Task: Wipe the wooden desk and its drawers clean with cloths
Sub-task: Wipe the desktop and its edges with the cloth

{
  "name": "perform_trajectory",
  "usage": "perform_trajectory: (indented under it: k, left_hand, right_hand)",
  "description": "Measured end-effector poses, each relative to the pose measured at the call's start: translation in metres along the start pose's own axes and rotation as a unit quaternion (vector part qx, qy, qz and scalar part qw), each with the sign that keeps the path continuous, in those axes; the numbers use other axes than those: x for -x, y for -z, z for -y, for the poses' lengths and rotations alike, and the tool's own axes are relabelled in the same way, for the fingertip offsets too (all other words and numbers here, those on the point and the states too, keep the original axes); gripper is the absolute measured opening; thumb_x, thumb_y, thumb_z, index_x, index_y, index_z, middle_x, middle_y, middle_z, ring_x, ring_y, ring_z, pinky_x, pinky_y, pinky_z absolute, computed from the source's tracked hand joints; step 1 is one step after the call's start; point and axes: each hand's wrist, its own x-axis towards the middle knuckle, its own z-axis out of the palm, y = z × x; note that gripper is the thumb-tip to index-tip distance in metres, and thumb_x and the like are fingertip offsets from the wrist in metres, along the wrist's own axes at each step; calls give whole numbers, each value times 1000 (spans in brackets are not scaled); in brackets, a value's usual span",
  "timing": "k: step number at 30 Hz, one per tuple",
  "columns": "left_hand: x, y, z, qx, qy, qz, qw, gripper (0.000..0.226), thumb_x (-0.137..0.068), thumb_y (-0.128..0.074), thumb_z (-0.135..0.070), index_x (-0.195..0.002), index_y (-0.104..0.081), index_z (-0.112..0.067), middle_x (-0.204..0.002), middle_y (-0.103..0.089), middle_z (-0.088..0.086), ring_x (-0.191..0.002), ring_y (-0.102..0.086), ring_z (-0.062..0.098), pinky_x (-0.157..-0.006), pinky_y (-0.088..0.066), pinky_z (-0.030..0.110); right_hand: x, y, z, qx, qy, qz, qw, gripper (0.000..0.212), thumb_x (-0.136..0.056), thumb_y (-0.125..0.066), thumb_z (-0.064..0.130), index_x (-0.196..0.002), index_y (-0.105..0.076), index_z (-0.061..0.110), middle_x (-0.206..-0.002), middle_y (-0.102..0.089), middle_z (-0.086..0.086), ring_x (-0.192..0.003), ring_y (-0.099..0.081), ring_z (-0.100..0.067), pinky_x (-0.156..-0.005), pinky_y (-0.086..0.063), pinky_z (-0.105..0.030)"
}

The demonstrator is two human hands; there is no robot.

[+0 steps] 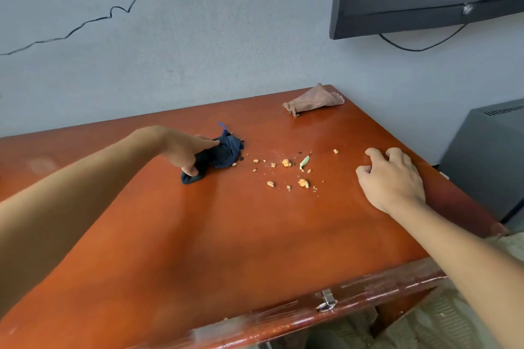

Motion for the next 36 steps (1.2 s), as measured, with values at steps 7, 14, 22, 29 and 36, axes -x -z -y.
perform_trajectory:
  k: [7,14,22,29,36]
  left_hand:
    - [9,-23,-9,78,-88,-132,984,128,-50,-61,-101,-159,-33,-40,-134,-30,-6,-128,-38,19,-114,-37,41]
    - [5,-85,-47,80,-163,-238,954,93,-93,-24,-83,-166,-13,-27,-171,18,-12,-156,22,9,-129,4,43]
    - [-6,-63,-39,102,-217,-115,964,127,-62,-38,-105,-166,-8,-38,-166,2,-27,-155,8,2,-130,-5,46]
    - [-5,-77,-104,57,-165,-196,965,130,-62,-24,-106,-166,0,-32,-171,9,-12,-157,17,11,-129,1,43]
    - [-3,-83,-187,68,-112,-247,960,133,-67,-16,-104,-167,1,-18,-174,12,6,-158,21,24,-127,7,41]
  right_hand:
    - [0,0,0,-4,-3,3,1000,55,-99,-32,40,-152,-40,27,-145,-43,-14,-134,-41,-32,-114,-35,-46]
    - [1,1,-1,-18,-8,3,1000,54,-99,-33,42,-150,-42,30,-145,-43,-10,-133,-41,-30,-111,-38,-46]
    - [5,0,-5,-70,-22,12,997,53,-100,-33,40,-152,-43,32,-154,-38,-3,-141,-38,-24,-113,-37,-46]
    - [5,-2,-7,-84,-11,10,996,52,-101,-34,36,-151,-43,27,-155,-38,-4,-144,-34,-24,-112,-36,-44]
    - [-8,16,-39,-384,-40,7,923,39,-91,-58,15,-129,-67,24,-129,-63,7,-120,-59,-13,-101,-45,-30]
